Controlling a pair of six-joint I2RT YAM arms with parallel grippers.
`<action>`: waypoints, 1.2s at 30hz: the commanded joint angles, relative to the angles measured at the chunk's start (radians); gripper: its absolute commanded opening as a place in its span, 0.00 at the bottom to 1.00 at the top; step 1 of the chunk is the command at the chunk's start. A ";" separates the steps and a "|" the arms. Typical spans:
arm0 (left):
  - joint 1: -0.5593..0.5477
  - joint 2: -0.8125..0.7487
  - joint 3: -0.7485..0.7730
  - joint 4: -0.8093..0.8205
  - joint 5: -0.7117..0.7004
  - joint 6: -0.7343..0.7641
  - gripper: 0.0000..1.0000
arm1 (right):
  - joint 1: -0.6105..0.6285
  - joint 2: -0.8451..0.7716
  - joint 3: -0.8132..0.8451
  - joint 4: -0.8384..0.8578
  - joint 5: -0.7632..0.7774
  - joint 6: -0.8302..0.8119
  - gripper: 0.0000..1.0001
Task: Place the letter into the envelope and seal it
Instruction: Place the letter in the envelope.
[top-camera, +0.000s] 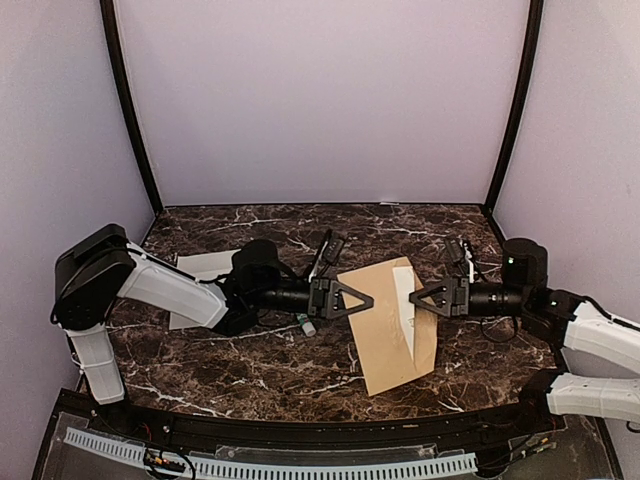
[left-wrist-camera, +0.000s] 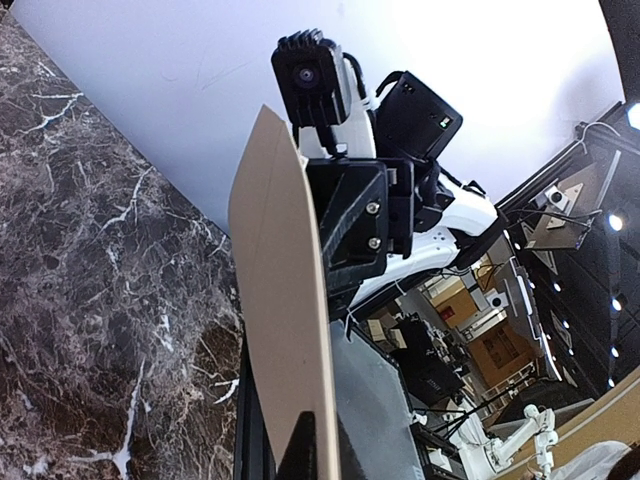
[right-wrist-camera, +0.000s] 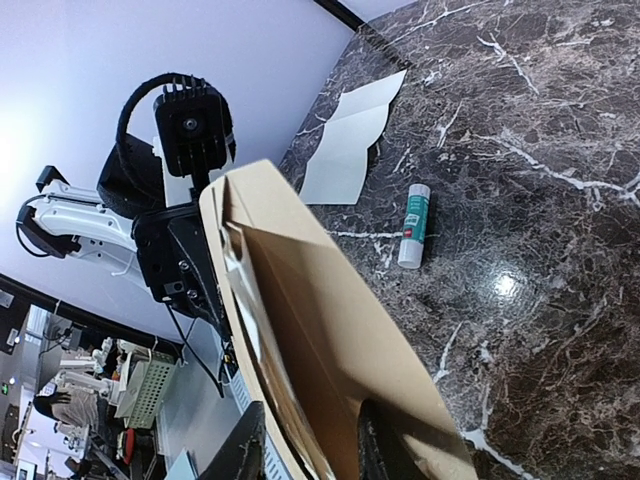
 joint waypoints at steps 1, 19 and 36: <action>-0.004 -0.057 -0.009 0.113 0.024 -0.027 0.00 | 0.002 -0.015 -0.042 0.104 -0.044 0.046 0.29; -0.003 -0.070 0.019 0.016 0.006 -0.001 0.04 | 0.064 0.073 0.009 0.211 -0.087 0.044 0.00; -0.002 -0.111 -0.016 -0.090 -0.018 0.047 0.07 | 0.063 0.042 0.051 0.095 0.118 0.075 0.00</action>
